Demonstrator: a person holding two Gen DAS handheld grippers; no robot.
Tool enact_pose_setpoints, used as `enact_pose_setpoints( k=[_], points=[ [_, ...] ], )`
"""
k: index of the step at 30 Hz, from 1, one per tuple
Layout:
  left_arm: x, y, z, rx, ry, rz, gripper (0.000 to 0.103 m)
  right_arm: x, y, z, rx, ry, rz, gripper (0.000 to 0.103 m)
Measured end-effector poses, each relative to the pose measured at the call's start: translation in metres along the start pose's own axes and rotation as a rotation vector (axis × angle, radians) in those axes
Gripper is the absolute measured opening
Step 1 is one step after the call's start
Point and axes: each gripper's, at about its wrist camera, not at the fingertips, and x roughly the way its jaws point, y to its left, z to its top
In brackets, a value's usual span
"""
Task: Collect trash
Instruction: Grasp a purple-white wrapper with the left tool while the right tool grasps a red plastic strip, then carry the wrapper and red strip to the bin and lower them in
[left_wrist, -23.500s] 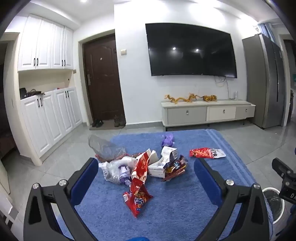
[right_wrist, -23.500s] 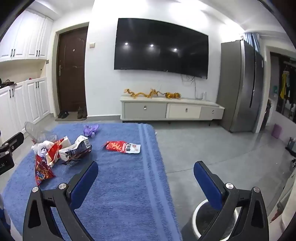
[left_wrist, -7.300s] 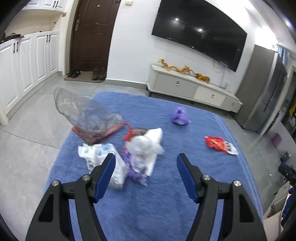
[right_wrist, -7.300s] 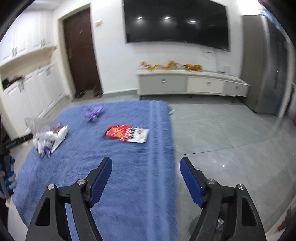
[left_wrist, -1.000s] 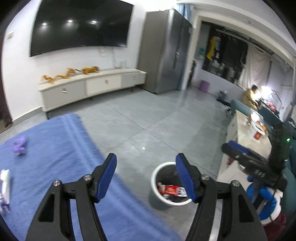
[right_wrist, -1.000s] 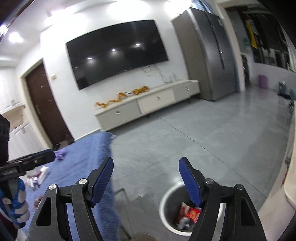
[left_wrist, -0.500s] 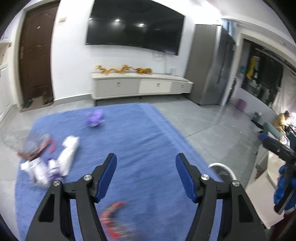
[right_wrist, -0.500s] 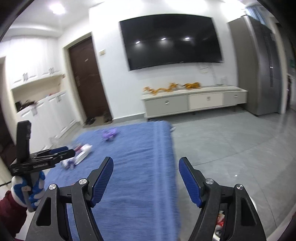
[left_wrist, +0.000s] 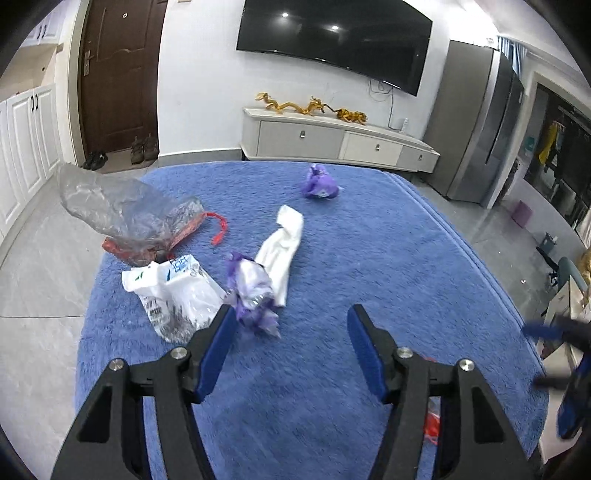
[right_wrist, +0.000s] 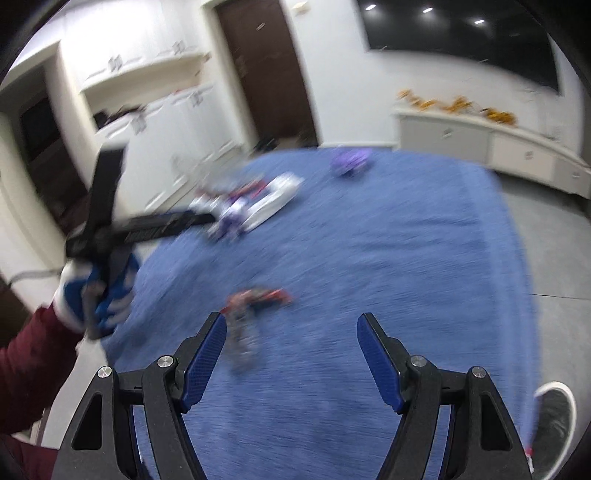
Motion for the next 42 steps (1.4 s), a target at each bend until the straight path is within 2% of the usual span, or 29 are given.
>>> enact_pose_setpoints(
  k=[5,9,11,17,19,20,21,24,31,42],
  points=[
    [0.027,0.008,0.010,-0.006,0.025,-0.018,0.052,0.041,0.029,-0.004,-0.059,0.100,0.065,0.071],
    [0.050,0.014,0.016,-0.017,0.047,-0.005,0.051,0.056,0.032,-0.008,-0.064,0.134,0.073,0.071],
    [0.059,0.019,0.017,-0.030,0.055,-0.009,0.046,0.062,0.033,-0.008,-0.068,0.143,0.071,0.071],
    [0.072,0.025,0.016,-0.057,0.078,-0.023,0.039,0.073,0.030,-0.009,-0.059,0.163,0.076,0.054],
    [0.075,0.026,0.013,-0.063,0.089,-0.027,0.031,0.076,0.029,-0.009,-0.050,0.169,0.087,0.044],
    [0.076,0.027,0.010,-0.068,0.100,-0.030,0.029,0.075,0.029,-0.010,-0.047,0.171,0.095,0.035],
    [0.076,0.027,0.009,-0.071,0.096,-0.027,0.028,0.076,0.029,-0.012,-0.045,0.173,0.102,0.027],
    [0.074,0.026,0.009,-0.071,0.087,-0.028,0.028,0.076,0.028,-0.014,-0.042,0.171,0.116,0.012],
    [0.052,0.010,0.001,-0.051,0.066,-0.035,0.027,0.050,0.018,-0.019,0.006,0.109,0.138,0.009],
    [0.000,-0.009,-0.021,-0.090,0.016,-0.043,0.027,-0.007,-0.004,-0.030,0.054,0.002,0.123,0.009]
  ],
)
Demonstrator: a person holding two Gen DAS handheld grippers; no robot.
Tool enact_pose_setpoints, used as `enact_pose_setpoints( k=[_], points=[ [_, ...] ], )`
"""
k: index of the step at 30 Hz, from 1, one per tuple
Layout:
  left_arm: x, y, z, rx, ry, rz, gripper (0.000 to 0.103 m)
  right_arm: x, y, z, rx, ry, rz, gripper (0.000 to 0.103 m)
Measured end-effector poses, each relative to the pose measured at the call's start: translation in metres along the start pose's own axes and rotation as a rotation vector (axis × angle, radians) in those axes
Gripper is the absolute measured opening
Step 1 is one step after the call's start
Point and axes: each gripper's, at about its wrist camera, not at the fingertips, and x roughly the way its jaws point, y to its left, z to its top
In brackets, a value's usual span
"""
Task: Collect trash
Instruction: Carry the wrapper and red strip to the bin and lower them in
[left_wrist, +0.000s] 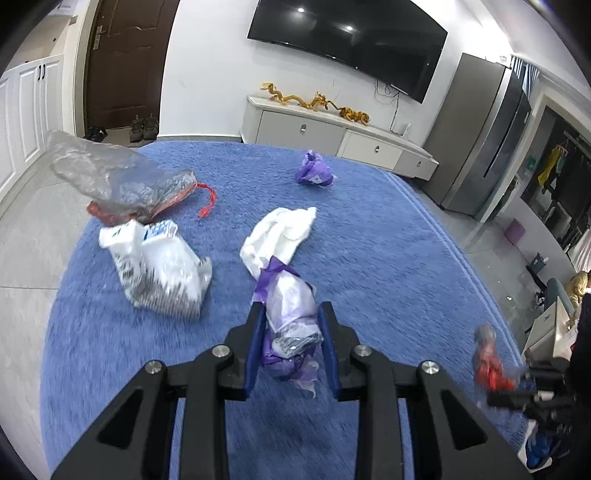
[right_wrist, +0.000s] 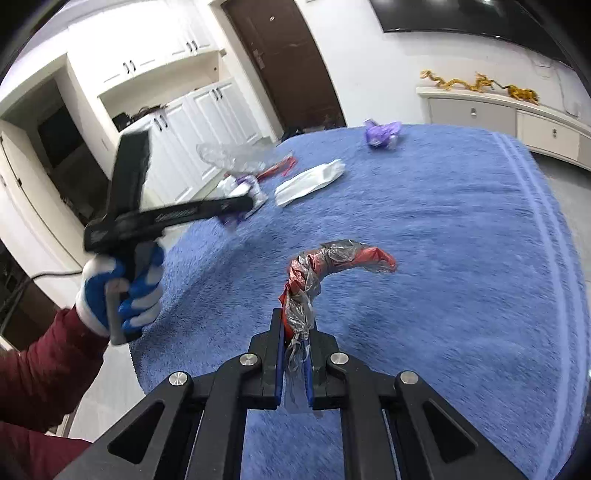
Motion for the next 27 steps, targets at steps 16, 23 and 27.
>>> enact_pose_setpoints(
  k=[16,23,27],
  points=[
    [-0.039,-0.073,-0.013,0.075,0.000,-0.006,0.027,-0.125,-0.092,-0.032,0.177,-0.253,-0.163,0.009],
    [-0.008,-0.165,0.003,0.229,0.048,-0.092,0.027,-0.185,-0.152,-0.069,0.293,-0.350,-0.298,0.009],
    [0.022,-0.234,0.005,0.347,0.102,-0.158,0.027,-0.215,-0.187,-0.096,0.383,-0.388,-0.370,0.009]
  ],
)
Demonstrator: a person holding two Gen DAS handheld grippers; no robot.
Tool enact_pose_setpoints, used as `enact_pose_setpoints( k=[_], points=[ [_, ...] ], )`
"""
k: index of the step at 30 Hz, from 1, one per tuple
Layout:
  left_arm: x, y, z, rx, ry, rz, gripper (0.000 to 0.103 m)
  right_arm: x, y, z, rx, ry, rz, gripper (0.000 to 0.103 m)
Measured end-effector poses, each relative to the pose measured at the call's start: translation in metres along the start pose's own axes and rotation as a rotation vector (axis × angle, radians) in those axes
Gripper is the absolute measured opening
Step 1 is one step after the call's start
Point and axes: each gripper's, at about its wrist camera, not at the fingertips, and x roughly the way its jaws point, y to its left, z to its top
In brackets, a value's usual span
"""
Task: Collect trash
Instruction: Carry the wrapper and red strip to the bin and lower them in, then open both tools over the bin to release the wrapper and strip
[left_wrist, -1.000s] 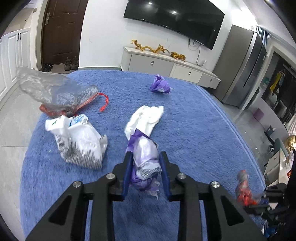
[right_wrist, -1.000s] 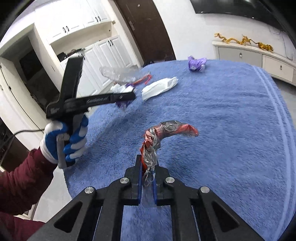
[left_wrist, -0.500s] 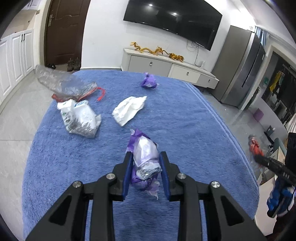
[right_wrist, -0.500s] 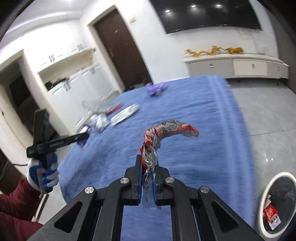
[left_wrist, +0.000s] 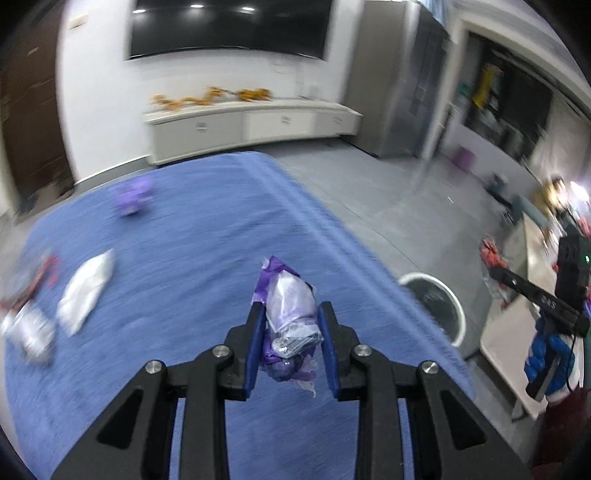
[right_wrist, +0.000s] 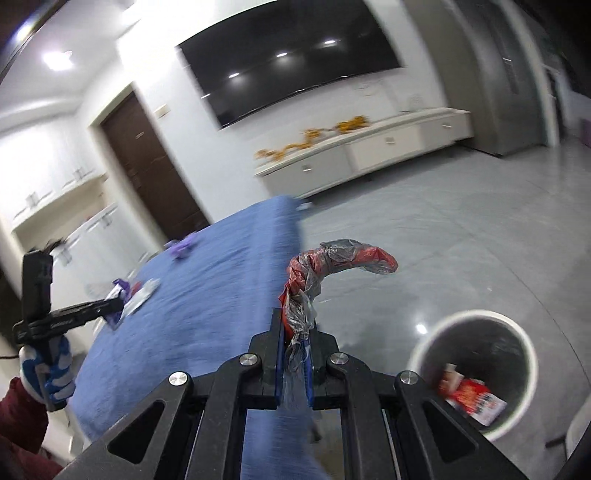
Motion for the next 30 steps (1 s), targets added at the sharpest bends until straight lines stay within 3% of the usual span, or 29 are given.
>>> enact_pose_setpoints(
  k=[7,12,14,22,30],
  points=[
    [0.077,-0.110,0.039,0.171,0.093,-0.139,0.027,-0.025,-0.083,-0.016,0.160,-0.023,-0.140,0.009],
    [0.141,-0.188,0.062,0.239,0.178,-0.233,0.028,-0.011,-0.137,-0.030,0.260,0.028,-0.238,0.009],
    [0.165,-0.214,0.067,0.261,0.197,-0.237,0.028,-0.003,-0.151,-0.034,0.285,0.046,-0.264,0.009],
    [0.235,-0.267,0.072,0.241,0.272,-0.263,0.029,0.023,-0.188,-0.043,0.318,0.111,-0.318,0.009],
    [0.270,-0.290,0.074,0.219,0.314,-0.236,0.031,0.033,-0.206,-0.048,0.350,0.137,-0.348,0.011]
  ],
)
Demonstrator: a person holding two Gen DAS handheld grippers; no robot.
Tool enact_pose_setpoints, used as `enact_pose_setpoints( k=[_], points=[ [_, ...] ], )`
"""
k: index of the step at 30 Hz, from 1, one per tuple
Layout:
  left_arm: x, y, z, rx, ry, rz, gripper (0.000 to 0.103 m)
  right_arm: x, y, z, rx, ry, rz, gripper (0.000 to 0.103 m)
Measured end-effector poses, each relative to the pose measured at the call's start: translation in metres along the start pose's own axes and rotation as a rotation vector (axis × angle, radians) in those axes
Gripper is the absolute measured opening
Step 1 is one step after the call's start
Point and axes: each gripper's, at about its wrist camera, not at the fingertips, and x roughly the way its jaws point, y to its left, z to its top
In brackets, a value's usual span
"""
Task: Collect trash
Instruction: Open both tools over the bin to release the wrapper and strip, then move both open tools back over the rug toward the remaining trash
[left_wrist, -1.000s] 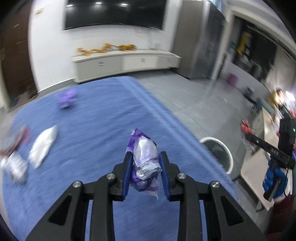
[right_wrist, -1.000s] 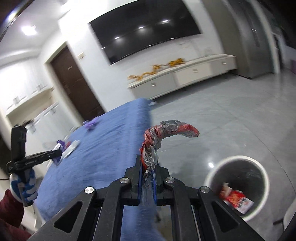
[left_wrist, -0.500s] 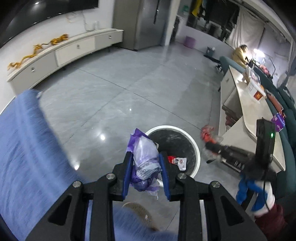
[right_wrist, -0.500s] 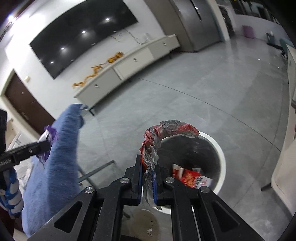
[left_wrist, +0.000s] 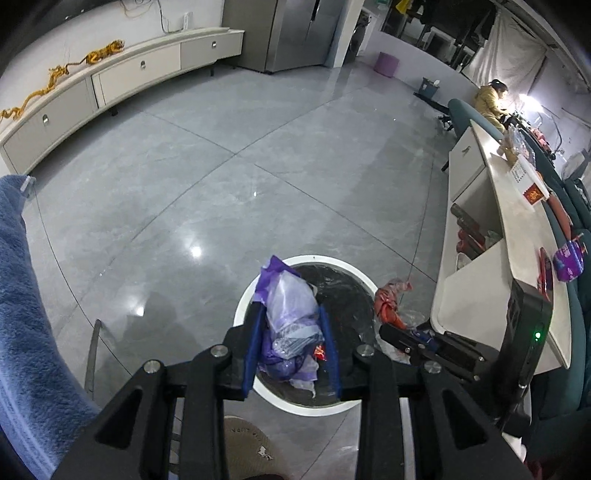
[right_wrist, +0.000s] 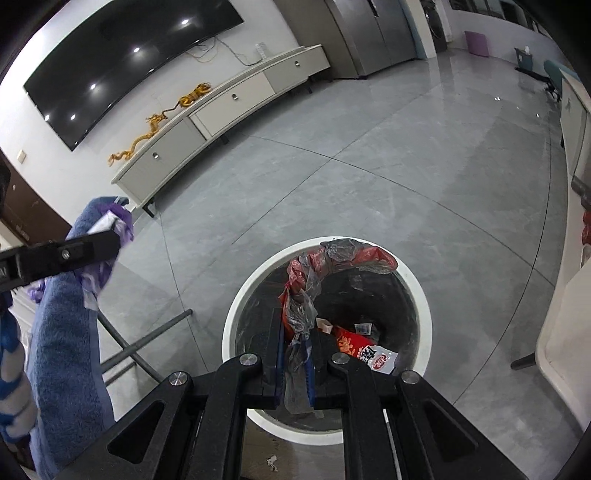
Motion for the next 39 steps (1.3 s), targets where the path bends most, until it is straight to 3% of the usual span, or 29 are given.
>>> enact_pose_setpoints(
  k=[1,3,5,7,9,12,18,26,39],
  points=[
    [0.001,0.001,-0.001,-0.003,0.004,-0.005,0.033,0.001,-0.001,0.001,0.006,-0.001,-0.001,0.011],
    [0.003,0.000,0.000,-0.008,0.002,-0.013,0.055,0.002,0.000,0.002,0.004,0.000,-0.015,0.011],
    [0.002,0.000,0.000,-0.018,-0.011,-0.023,0.061,0.002,0.000,0.004,0.004,0.002,-0.020,0.018],
    [0.001,-0.003,0.001,-0.021,-0.008,-0.036,0.061,0.000,0.000,0.004,0.009,-0.005,-0.029,0.038],
    [-0.004,-0.005,0.001,-0.015,-0.012,-0.042,0.061,-0.005,0.001,0.004,0.015,-0.017,-0.026,0.045],
    [-0.015,-0.006,-0.002,-0.013,-0.030,-0.043,0.061,-0.013,0.001,0.004,0.018,-0.026,-0.031,0.045],
    [-0.063,0.001,-0.013,-0.034,-0.144,-0.045,0.061,-0.044,0.010,0.009,0.005,-0.075,-0.023,0.045],
    [-0.138,0.017,-0.033,-0.001,-0.224,-0.002,0.061,-0.108,0.054,0.015,-0.068,-0.191,0.003,0.047],
    [-0.282,0.133,-0.128,-0.153,-0.417,0.157,0.064,-0.170,0.187,0.015,-0.291,-0.290,0.137,0.055]
  ],
)
